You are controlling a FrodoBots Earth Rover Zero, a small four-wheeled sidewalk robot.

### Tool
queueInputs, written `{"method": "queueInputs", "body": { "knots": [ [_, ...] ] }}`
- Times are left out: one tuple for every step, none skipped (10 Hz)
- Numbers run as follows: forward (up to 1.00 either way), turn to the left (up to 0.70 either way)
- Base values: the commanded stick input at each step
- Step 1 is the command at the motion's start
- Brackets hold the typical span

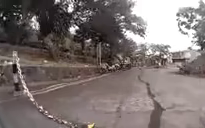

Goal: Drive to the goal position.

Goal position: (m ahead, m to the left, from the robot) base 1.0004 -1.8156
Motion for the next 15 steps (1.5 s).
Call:
{"method": "queueInputs", "body": {
  "knots": [
    [0.00, 0.00],
    [0.00, -0.45],
    [0.00, -0.45],
    [0.13, -0.42],
    [0.42, -0.34],
    [0.70, -0.27],
    [0.70, -0.27],
    [0.70, -0.27],
    [0.70, -0.27],
    [0.70, -0.27],
    [0.70, -0.27],
    [0.70, -0.27],
    [0.70, -0.27],
    [0.70, -0.27],
    [0.70, -0.27]
  ]
}}
